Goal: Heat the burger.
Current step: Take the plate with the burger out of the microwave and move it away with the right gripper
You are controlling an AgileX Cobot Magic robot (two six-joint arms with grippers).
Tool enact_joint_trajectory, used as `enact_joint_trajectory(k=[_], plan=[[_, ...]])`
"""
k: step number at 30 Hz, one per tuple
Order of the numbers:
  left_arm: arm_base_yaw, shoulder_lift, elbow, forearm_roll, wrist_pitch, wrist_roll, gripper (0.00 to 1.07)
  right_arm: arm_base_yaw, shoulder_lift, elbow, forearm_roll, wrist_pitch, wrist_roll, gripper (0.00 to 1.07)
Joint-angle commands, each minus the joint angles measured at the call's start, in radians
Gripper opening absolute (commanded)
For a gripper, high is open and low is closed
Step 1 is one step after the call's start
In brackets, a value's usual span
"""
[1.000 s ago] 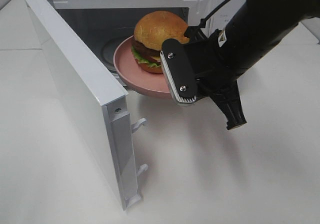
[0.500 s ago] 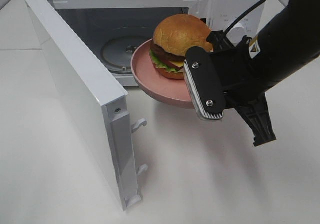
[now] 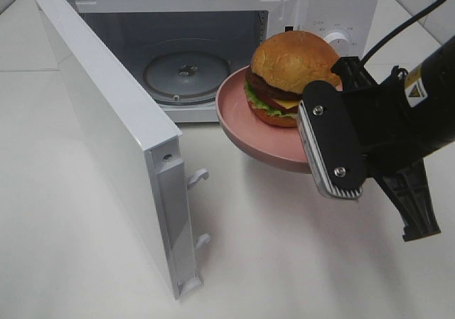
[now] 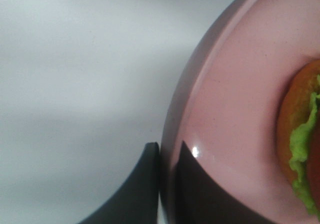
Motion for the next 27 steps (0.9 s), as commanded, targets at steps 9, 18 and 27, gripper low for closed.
enact_joint_trajectory(k=[9,18,27], plan=[[0.004,-0.015,0.004,-0.003,-0.013,-0.007,1.00,0.024,-0.180,0.107,-0.104,0.011,0.151,0.00],[0.004,-0.015,0.004,-0.003,-0.013,-0.007,1.00,0.024,-0.290,0.169,-0.156,0.066,0.293,0.00],[0.004,-0.015,0.004,-0.003,-0.013,-0.007,1.00,0.023,-0.377,0.229,-0.268,0.093,0.528,0.00]])
